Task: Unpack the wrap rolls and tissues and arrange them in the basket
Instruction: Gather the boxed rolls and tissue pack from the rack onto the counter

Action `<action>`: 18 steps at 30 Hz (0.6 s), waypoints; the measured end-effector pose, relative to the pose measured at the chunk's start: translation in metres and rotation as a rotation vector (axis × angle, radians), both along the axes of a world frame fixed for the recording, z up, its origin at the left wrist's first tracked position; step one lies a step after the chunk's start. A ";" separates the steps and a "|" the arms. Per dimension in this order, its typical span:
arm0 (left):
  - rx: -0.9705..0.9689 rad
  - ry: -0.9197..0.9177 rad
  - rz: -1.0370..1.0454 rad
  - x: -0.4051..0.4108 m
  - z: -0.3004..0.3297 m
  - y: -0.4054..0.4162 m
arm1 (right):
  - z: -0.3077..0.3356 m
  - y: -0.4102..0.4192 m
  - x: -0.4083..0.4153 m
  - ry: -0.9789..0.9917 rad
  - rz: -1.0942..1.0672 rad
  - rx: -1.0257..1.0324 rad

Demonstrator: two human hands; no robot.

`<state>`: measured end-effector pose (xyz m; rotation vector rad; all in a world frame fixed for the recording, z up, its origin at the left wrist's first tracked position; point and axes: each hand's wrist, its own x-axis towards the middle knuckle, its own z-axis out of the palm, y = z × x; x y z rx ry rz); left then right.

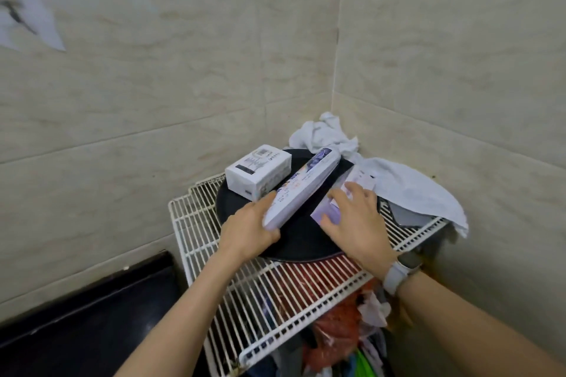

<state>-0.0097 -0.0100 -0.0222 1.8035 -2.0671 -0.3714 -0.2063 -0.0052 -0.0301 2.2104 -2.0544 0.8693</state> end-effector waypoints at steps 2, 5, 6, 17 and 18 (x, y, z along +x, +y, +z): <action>-0.068 0.123 0.019 0.000 0.003 0.008 | 0.006 0.001 -0.007 -0.114 0.005 -0.010; -0.203 0.257 0.046 0.004 0.010 0.020 | 0.021 0.005 -0.009 -0.312 0.021 -0.107; -0.248 0.301 0.058 0.007 0.015 0.024 | 0.029 0.006 -0.006 -0.382 0.051 -0.170; -0.521 0.666 0.470 0.132 0.040 0.114 | 0.086 0.044 0.158 -0.612 0.578 -0.184; -0.515 0.689 0.530 0.151 0.033 0.130 | 0.084 0.050 0.184 -0.600 0.605 -0.134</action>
